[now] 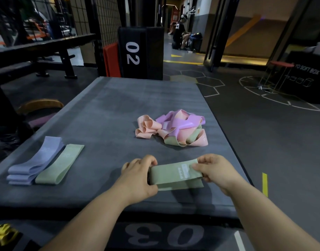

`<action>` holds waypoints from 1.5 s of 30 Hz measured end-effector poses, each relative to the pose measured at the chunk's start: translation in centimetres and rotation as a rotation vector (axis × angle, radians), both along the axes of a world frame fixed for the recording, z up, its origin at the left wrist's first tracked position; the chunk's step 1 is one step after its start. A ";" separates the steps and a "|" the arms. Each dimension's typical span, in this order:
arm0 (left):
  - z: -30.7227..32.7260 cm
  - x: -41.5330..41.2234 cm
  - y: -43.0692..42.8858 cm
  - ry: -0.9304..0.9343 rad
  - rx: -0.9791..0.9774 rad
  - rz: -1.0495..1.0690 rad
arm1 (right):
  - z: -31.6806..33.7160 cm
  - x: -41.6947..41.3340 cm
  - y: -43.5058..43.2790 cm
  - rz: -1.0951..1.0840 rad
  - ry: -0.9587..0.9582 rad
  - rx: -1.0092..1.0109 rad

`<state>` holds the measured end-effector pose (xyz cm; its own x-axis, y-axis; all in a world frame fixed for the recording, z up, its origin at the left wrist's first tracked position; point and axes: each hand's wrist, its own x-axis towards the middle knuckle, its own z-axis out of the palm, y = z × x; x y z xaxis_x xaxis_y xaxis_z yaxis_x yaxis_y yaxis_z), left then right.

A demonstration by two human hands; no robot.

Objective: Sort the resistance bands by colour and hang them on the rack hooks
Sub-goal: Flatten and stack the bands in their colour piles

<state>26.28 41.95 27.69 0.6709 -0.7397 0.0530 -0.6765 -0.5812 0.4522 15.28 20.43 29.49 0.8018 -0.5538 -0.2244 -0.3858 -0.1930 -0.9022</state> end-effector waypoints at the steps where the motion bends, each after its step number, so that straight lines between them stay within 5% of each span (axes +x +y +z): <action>1: 0.1 -0.1 0.0 -0.005 0.003 -0.002 | 0.0 0.0 -0.1 -0.007 0.009 -0.018; 14: -0.2 -0.6 0.9 -0.043 0.059 0.000 | -1.1 -0.2 -0.5 -0.033 0.207 -0.364; 45: -0.4 0.0 0.9 -0.011 0.064 0.004 | -1.1 -0.3 0.6 0.050 0.289 -0.552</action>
<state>26.29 42.82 27.26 0.6736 -0.7390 0.0133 -0.6789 -0.6115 0.4064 14.94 21.00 28.42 0.7795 -0.6133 -0.1273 -0.5777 -0.6253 -0.5247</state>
